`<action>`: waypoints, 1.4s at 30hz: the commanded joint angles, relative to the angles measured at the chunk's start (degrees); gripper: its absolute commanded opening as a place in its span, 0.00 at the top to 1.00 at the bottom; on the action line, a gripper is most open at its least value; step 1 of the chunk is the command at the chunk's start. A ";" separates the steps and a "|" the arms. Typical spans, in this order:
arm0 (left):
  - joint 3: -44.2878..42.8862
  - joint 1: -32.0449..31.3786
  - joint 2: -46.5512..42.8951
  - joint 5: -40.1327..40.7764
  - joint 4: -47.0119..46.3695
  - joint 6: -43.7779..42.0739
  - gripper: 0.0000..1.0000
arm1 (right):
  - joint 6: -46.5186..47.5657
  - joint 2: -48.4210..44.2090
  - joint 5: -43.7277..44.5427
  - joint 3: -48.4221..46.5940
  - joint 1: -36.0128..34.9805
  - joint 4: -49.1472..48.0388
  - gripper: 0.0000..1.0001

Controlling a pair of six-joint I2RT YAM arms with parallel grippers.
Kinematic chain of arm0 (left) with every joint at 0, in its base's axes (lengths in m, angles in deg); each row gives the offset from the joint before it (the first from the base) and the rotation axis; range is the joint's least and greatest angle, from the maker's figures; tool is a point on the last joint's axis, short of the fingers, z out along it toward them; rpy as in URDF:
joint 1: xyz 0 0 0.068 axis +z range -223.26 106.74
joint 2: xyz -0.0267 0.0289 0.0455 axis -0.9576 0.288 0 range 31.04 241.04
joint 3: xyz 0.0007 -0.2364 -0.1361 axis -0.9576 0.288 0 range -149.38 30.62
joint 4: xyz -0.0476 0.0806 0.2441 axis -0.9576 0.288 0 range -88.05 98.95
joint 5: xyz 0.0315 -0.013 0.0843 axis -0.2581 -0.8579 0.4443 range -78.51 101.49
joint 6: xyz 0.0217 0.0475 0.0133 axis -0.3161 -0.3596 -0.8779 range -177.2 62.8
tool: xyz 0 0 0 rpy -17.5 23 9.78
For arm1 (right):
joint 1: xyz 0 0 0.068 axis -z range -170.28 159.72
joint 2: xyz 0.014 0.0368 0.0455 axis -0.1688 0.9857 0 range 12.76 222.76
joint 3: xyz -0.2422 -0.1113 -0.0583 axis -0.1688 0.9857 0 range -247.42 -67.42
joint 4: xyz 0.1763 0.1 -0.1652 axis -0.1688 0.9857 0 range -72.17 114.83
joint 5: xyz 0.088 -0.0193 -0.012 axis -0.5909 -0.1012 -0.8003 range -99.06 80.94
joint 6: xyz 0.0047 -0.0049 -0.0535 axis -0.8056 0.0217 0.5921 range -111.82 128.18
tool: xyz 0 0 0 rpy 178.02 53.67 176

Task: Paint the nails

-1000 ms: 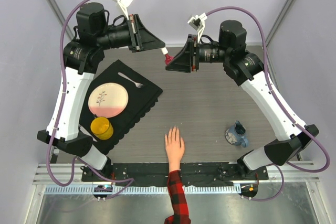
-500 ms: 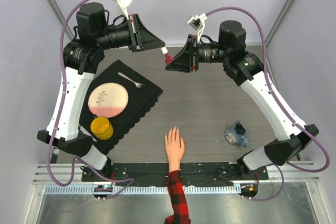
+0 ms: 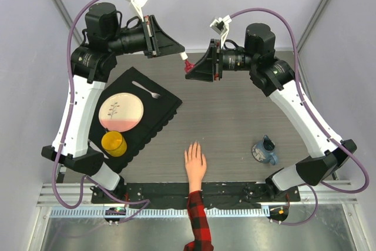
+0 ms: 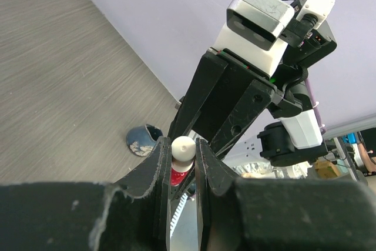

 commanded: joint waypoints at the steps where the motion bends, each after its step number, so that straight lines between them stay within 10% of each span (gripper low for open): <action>1: -1.33 -0.17 -1.22 -1.26 -2.75 0.84 1.00 | 0.40 -1.89 0.50 0.45 -0.24 -1.65 0.99; 42: -1.95 -0.09 -2.02 -0.91 -2.75 1.01 1.00 | 0.23 -2.25 1.03 0.98 -0.24 -1.57 0.99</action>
